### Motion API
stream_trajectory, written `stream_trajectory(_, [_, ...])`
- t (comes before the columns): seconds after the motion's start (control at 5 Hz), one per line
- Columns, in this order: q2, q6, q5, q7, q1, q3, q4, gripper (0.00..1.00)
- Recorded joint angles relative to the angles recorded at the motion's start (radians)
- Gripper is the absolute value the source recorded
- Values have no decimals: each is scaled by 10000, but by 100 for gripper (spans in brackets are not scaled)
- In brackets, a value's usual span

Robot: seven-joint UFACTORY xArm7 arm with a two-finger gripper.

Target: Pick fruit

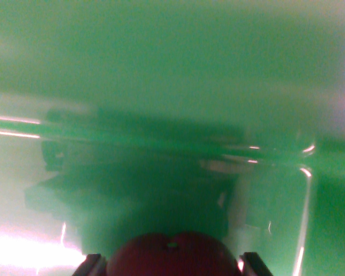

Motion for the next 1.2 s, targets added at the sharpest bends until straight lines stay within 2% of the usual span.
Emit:
stream_trajectory(0.2, [-56, 193, 11, -33, 2, 4, 140, 100])
stream_trajectory(0.4, [-56, 193, 11, -33, 2, 4, 140, 100])
stream_trajectory(0.6, [-122, 422, 24, -72, 4, 8, 305, 100])
stream_trajectory(0.8, [-122, 422, 24, -72, 4, 8, 305, 100])
stream_trajectory(1.0, [-208, 722, 42, -123, 7, 13, 522, 100])
stream_trajectory(1.2, [-208, 722, 42, -123, 7, 13, 522, 100])
